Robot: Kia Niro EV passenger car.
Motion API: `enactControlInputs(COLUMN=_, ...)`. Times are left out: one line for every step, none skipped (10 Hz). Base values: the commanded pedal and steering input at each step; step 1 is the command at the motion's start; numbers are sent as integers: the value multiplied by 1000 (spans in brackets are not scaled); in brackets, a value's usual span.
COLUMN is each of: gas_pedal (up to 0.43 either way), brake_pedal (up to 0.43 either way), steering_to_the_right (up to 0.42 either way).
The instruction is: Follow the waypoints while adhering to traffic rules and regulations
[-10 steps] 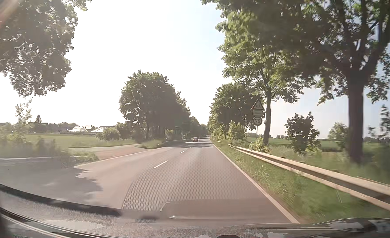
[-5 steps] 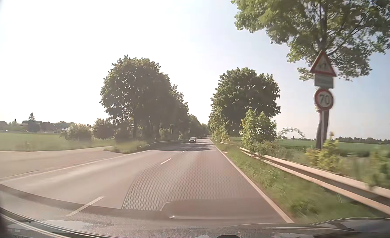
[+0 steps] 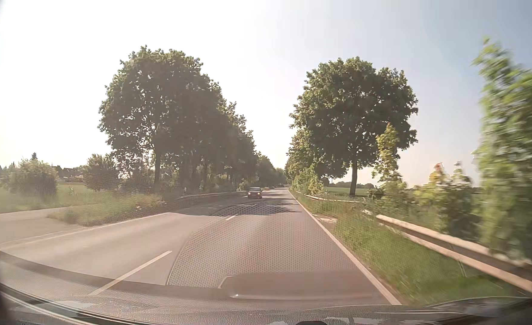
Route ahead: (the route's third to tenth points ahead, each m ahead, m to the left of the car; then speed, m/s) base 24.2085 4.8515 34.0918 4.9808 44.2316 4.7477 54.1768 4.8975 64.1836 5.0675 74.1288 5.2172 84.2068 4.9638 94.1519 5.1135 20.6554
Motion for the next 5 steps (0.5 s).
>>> enactControlInputs(gas_pedal=209, brake_pedal=0, steering_to_the_right=0)
enactControlInputs(gas_pedal=209, brake_pedal=0, steering_to_the_right=0)
enactControlInputs(gas_pedal=209, brake_pedal=0, steering_to_the_right=0)
enactControlInputs(gas_pedal=209, brake_pedal=0, steering_to_the_right=0)
enactControlInputs(gas_pedal=209, brake_pedal=0, steering_to_the_right=0)
